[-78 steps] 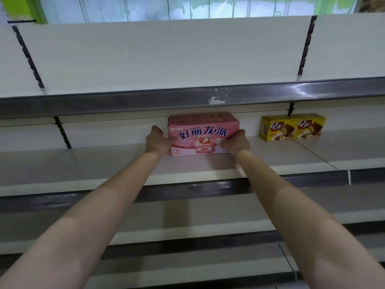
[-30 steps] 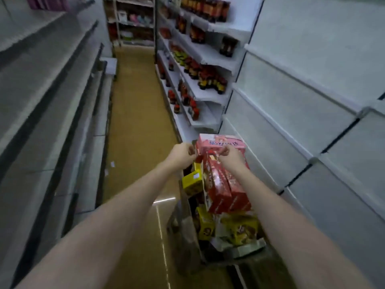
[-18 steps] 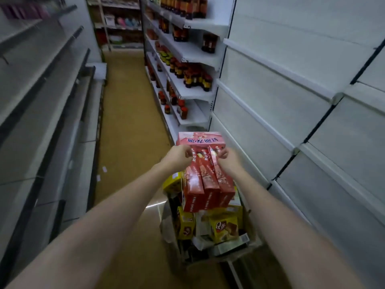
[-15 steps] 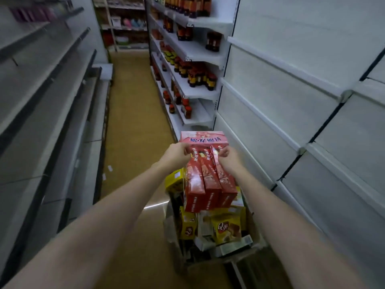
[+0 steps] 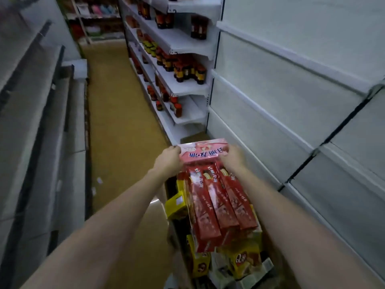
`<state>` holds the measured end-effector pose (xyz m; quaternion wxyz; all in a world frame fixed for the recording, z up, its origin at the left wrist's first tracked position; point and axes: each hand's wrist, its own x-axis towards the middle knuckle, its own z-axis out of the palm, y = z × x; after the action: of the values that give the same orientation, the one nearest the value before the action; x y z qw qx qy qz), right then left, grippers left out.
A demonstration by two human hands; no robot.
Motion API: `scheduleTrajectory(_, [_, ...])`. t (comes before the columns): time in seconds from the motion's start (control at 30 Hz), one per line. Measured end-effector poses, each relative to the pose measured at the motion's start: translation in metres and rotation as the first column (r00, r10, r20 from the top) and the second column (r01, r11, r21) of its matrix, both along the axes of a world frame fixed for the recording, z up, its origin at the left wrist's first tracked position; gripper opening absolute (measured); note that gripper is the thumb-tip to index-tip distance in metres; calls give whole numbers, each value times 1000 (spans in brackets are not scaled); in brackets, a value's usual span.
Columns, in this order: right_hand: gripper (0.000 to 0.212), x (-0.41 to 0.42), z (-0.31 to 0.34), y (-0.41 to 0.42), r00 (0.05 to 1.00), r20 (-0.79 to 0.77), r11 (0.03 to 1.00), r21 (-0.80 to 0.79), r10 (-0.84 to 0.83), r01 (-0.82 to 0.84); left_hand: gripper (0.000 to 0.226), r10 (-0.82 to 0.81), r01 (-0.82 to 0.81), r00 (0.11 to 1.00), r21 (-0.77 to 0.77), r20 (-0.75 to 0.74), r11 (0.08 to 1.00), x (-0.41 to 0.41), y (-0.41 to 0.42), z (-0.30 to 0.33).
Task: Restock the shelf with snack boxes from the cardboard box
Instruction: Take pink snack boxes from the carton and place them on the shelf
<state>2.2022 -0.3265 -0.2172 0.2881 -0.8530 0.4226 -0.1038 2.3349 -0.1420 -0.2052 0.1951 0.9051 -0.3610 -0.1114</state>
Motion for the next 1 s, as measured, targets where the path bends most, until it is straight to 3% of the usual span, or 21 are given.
scheduleTrajectory(0.17, [58, 41, -19, -36, 960, -277, 990, -143, -42, 2, 44, -7, 10, 997, 41, -79, 999, 57, -33, -37])
scheduleTrajectory(0.3, [98, 64, -58, -65, 941, -328, 995, 28, -86, 101, 83, 8, 17, 971, 100, -239, 995, 82, -55, -65])
scheduleTrajectory(0.4, [129, 72, -135, -112, 958, -261, 973, 164, -117, 163, 81, 46, -2, 917, 111, -397, 994, 90, -70, -78])
scheduleTrajectory(0.5, [115, 72, -169, -129, 973, -202, 963, 217, -115, 159, 59, 65, -37, 892, 72, -447, 997, 92, -81, -83])
scheduleTrajectory(0.57, [101, 72, -132, -106, 973, -155, 952, 228, -171, 204, 49, 98, -90, 886, 39, -452, 995, 92, -85, -82])
scheduleTrajectory(0.7, [72, 81, -68, -67, 972, -108, 943, 239, -211, 231, 58, 184, -240, 853, -55, -489, 969, 97, -81, -76])
scheduleTrajectory(0.83, [63, 95, -43, -51, 975, -53, 947, 230, -218, 224, 63, 218, -363, 819, -184, -531, 913, 103, -59, -57])
scheduleTrajectory(1.0, [50, 114, -19, -15, 992, 2, 969, 216, -125, 122, 62, 361, -491, 840, -287, -404, 822, 101, -9, -18])
